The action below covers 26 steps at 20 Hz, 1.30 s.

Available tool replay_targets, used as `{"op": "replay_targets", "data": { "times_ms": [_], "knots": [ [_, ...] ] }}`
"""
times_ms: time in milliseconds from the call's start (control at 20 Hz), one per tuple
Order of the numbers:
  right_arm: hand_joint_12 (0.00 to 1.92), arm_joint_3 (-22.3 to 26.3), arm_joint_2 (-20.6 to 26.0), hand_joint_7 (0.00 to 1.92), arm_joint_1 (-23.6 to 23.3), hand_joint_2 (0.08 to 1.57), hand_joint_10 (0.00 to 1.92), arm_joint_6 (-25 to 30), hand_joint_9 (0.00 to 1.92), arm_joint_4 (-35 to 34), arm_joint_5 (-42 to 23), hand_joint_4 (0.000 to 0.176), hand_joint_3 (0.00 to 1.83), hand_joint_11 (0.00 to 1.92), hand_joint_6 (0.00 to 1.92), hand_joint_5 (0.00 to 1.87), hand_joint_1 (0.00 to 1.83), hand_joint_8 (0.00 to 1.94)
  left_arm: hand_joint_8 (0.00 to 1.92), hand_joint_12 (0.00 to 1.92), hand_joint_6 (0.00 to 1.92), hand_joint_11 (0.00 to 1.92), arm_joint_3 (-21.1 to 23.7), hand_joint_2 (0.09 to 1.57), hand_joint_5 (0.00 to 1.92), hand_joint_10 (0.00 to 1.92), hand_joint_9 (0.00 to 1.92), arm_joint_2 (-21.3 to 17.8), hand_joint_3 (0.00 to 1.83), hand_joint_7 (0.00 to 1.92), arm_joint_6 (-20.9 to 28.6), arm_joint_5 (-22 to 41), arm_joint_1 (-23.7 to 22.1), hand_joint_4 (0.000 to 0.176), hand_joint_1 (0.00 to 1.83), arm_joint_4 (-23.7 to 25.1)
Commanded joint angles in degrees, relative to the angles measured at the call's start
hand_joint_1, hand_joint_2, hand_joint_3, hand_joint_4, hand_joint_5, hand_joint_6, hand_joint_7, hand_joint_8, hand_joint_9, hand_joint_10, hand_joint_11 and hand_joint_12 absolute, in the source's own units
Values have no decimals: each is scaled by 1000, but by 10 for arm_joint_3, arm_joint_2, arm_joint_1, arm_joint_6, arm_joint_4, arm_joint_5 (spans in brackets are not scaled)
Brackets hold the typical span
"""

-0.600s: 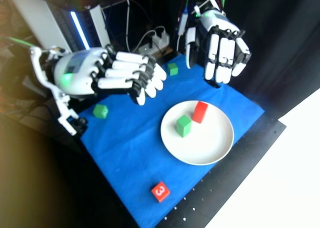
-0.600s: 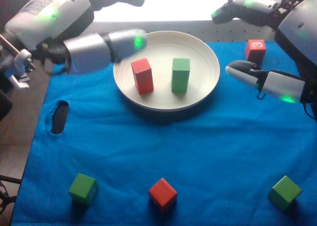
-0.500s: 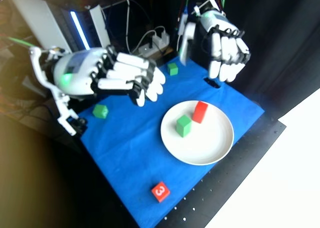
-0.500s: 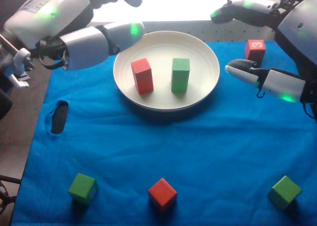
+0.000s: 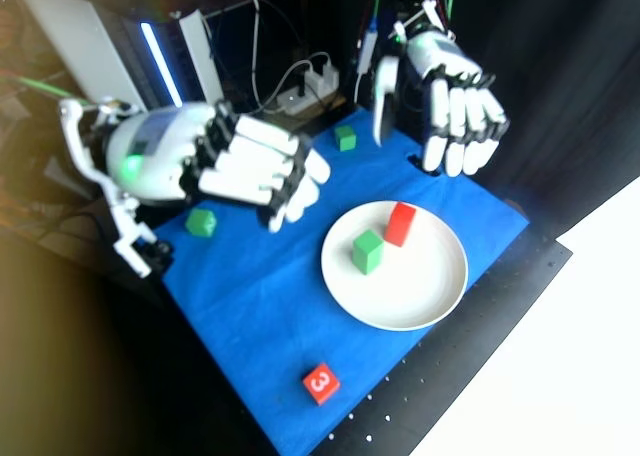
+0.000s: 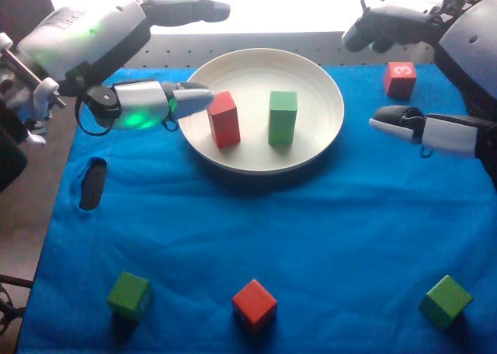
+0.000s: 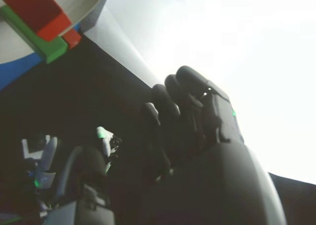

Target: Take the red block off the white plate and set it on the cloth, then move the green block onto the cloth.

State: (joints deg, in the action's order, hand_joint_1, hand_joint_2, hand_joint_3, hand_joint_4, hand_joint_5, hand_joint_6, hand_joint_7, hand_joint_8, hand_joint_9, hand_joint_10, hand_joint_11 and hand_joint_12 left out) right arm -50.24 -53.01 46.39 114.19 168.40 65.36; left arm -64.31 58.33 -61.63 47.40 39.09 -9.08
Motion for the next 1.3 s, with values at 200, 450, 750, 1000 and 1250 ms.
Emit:
{"op": "replay_targets", "data": {
  "times_ms": [200,450,750,1000,1250],
  "knots": [
    [1684,-3,-4,454,-2,970,1143,1,369,8,70,0,0,222,815,343,1115,879,9,1269,58,0,-24,1028,421,388,279,25,0,408,1,24,-22,61,827,5],
    [1684,-4,-5,475,0,959,1074,1,397,7,70,0,0,205,735,354,1124,816,6,1258,26,0,-65,990,424,375,295,63,0,441,1,-51,-49,62,865,20],
    [1663,-4,-6,485,0,977,1089,1,408,7,70,0,0,235,771,373,1126,803,40,1497,13,467,-103,955,540,886,494,101,0,604,1,-112,-55,0,1030,26],
    [1750,-4,-6,480,0,998,1204,1,396,7,70,0,0,231,830,381,1122,920,53,1662,0,67,-125,970,461,876,254,124,1,505,1,-139,-55,41,1019,25],
    [1750,-4,-6,506,0,997,1205,1,420,7,70,0,0,255,871,406,1114,952,146,1706,72,229,-126,1103,660,1057,395,125,20,700,1,-138,-55,0,1064,25]
  ]
}}
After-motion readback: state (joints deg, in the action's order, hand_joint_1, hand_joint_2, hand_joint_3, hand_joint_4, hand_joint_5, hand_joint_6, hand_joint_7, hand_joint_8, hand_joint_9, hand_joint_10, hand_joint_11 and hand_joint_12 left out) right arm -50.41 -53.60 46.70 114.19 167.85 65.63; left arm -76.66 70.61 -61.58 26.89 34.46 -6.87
